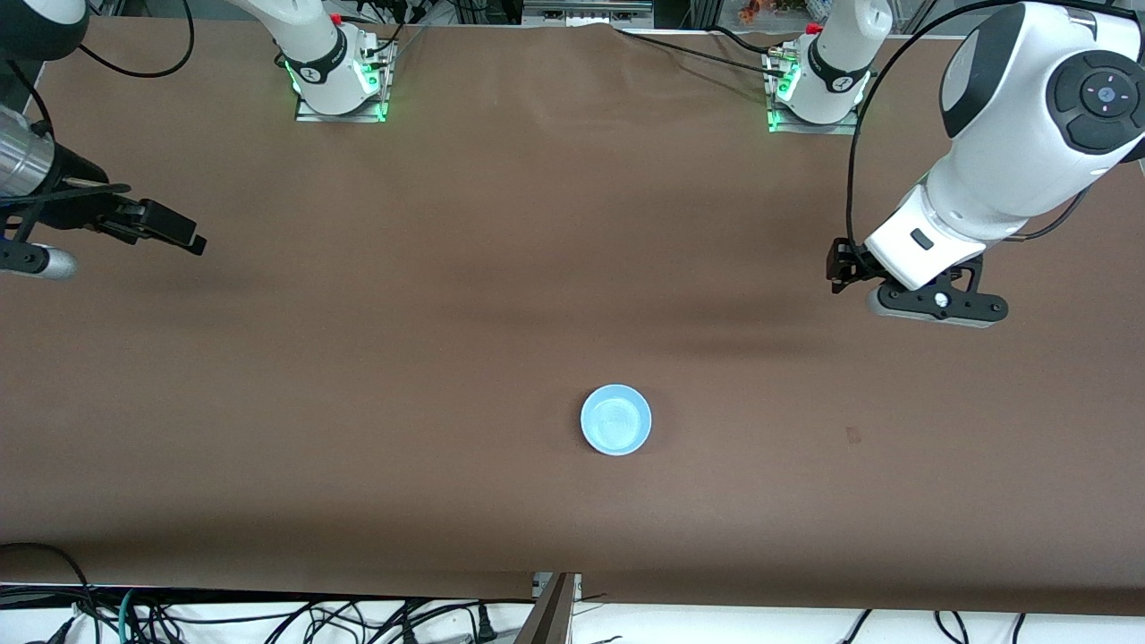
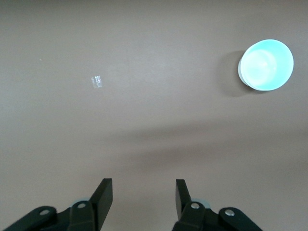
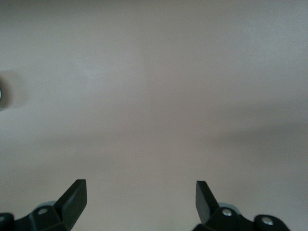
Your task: Stack pink and blue bowls on white bowl
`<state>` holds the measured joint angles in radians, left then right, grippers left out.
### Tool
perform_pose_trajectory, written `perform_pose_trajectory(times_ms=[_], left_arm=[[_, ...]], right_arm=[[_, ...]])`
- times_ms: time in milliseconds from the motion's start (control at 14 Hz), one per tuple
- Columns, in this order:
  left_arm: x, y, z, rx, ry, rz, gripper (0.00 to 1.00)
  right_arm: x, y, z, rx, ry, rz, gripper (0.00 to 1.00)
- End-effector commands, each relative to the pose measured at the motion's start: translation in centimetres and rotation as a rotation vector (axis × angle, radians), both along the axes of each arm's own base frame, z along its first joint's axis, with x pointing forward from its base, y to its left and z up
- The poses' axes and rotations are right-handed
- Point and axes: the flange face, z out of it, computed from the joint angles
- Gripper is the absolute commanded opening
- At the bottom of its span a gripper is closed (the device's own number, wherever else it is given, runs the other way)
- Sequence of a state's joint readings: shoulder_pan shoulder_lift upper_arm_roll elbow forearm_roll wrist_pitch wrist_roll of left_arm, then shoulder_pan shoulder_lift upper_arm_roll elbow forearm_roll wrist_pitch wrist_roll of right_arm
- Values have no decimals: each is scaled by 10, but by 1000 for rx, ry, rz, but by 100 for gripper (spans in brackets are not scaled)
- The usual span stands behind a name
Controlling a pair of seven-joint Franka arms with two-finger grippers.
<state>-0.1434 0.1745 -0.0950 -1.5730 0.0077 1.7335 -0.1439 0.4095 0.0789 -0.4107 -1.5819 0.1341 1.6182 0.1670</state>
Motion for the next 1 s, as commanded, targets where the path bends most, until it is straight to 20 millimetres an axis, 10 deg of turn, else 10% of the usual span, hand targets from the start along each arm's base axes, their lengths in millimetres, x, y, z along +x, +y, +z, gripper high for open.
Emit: perform_pose_trajectory(times_ms=[0, 926], left_arm=[[-10, 26, 6, 8, -22, -37, 61], [-21, 104, 23, -25, -33, 32, 65]], right_arm=[[-5, 3, -3, -8, 15, 30, 100], [-7, 14, 11, -98, 17, 119, 100]])
